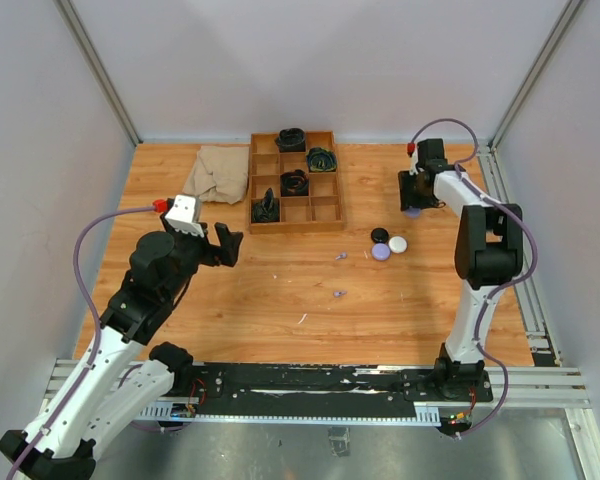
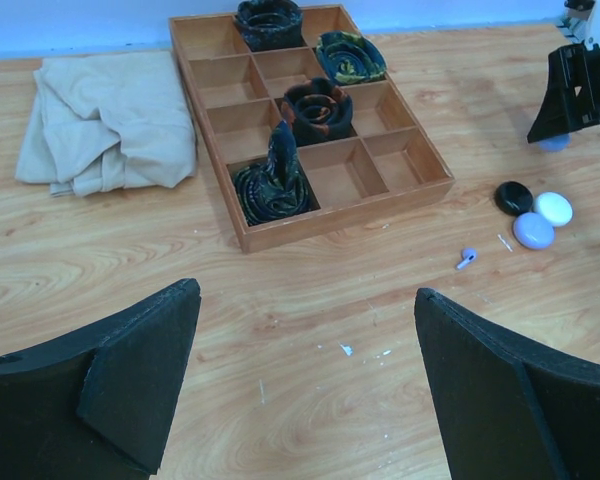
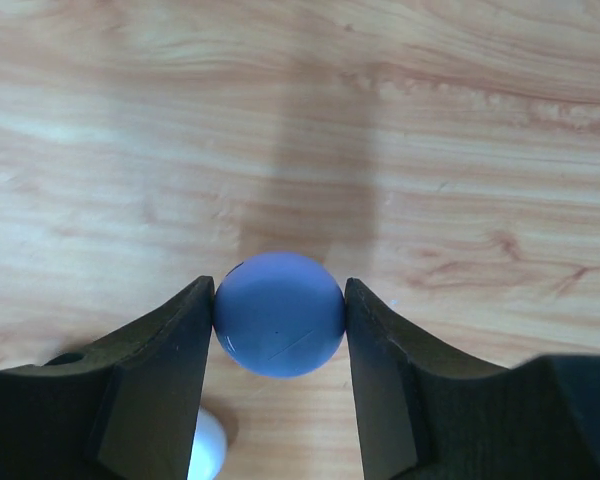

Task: Insert the wireless bluetooth earbuds into the charging case
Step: Pick up the charging case at the center of the board.

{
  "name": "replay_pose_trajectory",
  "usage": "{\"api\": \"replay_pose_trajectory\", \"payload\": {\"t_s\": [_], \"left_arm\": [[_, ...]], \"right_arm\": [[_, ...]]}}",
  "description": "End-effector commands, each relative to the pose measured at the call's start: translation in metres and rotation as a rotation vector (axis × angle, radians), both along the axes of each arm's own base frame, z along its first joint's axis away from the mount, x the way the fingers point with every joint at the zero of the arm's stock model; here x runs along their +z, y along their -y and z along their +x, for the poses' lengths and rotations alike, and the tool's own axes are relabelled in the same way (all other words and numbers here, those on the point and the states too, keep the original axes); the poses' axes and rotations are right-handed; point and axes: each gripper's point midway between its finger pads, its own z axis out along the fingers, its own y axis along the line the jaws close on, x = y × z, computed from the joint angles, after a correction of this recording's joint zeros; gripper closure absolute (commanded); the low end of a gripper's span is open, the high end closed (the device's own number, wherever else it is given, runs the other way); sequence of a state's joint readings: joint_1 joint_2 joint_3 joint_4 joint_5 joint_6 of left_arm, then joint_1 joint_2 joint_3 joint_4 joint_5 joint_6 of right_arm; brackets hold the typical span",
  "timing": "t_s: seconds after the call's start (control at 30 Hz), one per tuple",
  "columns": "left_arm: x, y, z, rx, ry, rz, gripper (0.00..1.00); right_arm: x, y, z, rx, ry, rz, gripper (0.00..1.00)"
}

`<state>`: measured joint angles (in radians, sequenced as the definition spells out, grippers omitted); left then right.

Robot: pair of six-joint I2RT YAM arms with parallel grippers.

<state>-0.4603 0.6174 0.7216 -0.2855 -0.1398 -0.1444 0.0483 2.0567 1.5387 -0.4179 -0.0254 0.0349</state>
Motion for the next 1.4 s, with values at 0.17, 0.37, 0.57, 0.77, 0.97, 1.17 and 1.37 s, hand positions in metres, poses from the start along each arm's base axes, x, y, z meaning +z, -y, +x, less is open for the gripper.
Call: {"api": "replay_pose_trajectory", "payload": {"t_s": [0.17,0.37,0.57,0.77,0.97,1.17,1.37], "left_arm": [[0.016,0.023,0.001,-0.101,0.0,-0.067,0.07],[0.017,0.041,-0.002,-0.173,-0.048,-0.133,0.07],[0.011,0.057,0.0,-0.213,-0.127,-0.199,0.07],[-0.004,0.072,0.004,-0.253,-0.217,-0.232,0.09],[-0.017,0.088,0.003,-0.319,-0.296,-0.243,0.12],[-0.015,0.108,-0.003,-0.437,-0.337,-0.308,0.14],[-0.006,0.131,-0.015,-0.578,-0.368,-0.405,0.19]], "right_arm": [[0.066,-0.054,-0.034,0.212,0.087,-0.041,0.64],[0.097,-0.106,-0.065,0.437,0.161,-0.056,0.64],[0.125,-0.15,-0.097,0.656,0.24,-0.088,0.64],[0.148,-0.195,-0.131,0.882,0.322,-0.086,0.64],[0.174,-0.234,-0.164,1.082,0.456,-0.066,0.64],[0.198,-0.26,-0.188,1.211,0.598,-0.065,0.69],[0.21,-0.288,-0.22,1.368,0.708,-0.077,0.69]]}}
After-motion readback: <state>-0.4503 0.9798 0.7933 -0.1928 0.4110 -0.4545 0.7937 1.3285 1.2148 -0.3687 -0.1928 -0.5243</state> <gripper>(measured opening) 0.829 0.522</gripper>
